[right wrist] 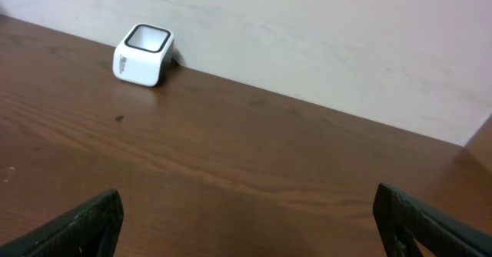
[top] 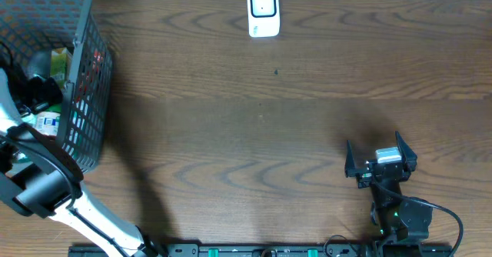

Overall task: Scan the item barcode
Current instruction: 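Reach the left gripper into the grey basket toward the green-capped jar, then grasp the green-capped jar with the left gripper and lift it out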

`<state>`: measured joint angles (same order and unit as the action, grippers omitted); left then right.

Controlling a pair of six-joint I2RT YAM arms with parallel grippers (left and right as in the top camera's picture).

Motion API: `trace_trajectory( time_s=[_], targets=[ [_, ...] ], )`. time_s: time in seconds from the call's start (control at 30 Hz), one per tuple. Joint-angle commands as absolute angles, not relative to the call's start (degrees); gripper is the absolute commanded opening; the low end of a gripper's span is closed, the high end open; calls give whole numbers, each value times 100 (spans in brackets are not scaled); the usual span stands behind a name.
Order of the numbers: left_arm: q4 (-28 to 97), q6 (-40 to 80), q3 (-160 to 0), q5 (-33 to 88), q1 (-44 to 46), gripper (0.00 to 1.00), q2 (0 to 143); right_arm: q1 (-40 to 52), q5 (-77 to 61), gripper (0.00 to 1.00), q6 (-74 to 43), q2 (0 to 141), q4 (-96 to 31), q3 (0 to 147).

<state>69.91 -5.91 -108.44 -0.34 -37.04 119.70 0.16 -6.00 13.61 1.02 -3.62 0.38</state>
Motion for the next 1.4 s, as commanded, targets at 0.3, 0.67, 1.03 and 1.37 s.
trace_trajectory(
  time_s=[0.3, 0.67, 1.03, 1.37],
  targets=[
    [6147, -751, -9966, -67, -3732, 99, 12036, -12, -626, 99, 1286, 82, -381, 32],
    [5666, -596, -9561, -38, -3732, 90, 12036, -12, -626, 99, 1286, 82, -381, 32],
    [5638, -467, -9564, 432, -3732, 82, 12033, -12, -626, 99, 1286, 82, -381, 32],
    [5592, -469, -9546, 440, -3732, 83, 12033, -12, -626, 99, 1286, 82, -381, 32]
  ],
)
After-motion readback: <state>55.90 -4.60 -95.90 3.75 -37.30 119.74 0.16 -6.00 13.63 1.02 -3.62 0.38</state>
